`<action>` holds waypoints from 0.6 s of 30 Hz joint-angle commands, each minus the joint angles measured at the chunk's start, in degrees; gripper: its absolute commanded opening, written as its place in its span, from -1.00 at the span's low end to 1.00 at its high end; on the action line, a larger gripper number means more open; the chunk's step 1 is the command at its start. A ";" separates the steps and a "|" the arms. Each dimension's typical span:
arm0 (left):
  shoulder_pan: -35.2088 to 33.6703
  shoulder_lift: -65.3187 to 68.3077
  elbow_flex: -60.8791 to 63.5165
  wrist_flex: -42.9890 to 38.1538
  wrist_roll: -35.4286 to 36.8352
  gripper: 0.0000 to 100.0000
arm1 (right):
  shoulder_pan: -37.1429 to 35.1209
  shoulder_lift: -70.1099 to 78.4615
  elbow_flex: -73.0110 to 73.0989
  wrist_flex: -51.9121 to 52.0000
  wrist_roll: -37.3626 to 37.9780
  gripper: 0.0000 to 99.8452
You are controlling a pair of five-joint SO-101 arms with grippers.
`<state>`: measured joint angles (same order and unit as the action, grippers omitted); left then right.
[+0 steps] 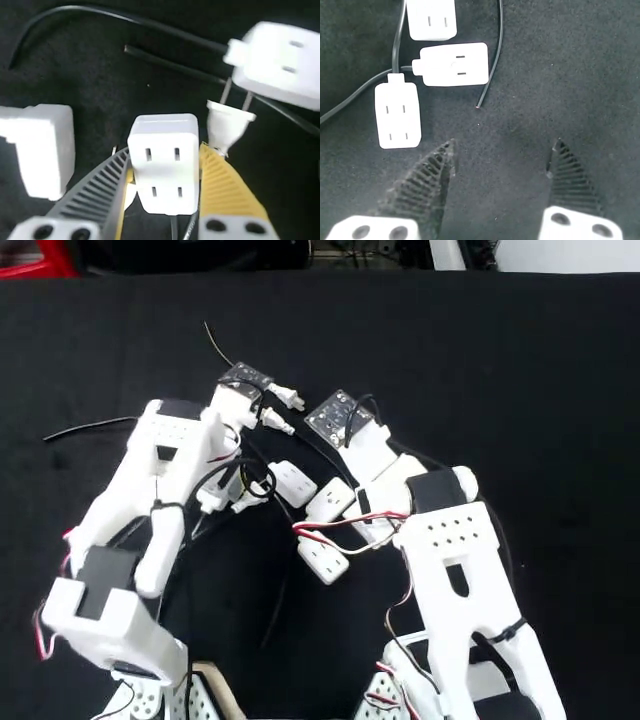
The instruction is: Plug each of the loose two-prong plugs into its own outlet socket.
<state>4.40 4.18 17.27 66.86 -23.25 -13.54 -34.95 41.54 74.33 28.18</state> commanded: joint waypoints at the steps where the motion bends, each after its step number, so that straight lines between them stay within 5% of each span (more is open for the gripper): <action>1: -0.84 -6.07 -1.89 1.32 -1.23 -0.89 | -0.70 -0.22 -0.13 -0.79 -0.09 -0.43; 9: -1.36 -10.46 -7.69 10.90 -8.26 -0.89 | -0.70 -0.13 -0.13 -0.79 -0.09 -0.43; 18: -2.59 -15.56 -34.33 33.32 -14.59 -0.90 | -0.70 -0.04 -0.13 -0.88 -0.09 -0.43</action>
<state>2.81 -8.04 -6.11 93.85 -35.47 -13.54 -34.95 41.54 74.33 28.18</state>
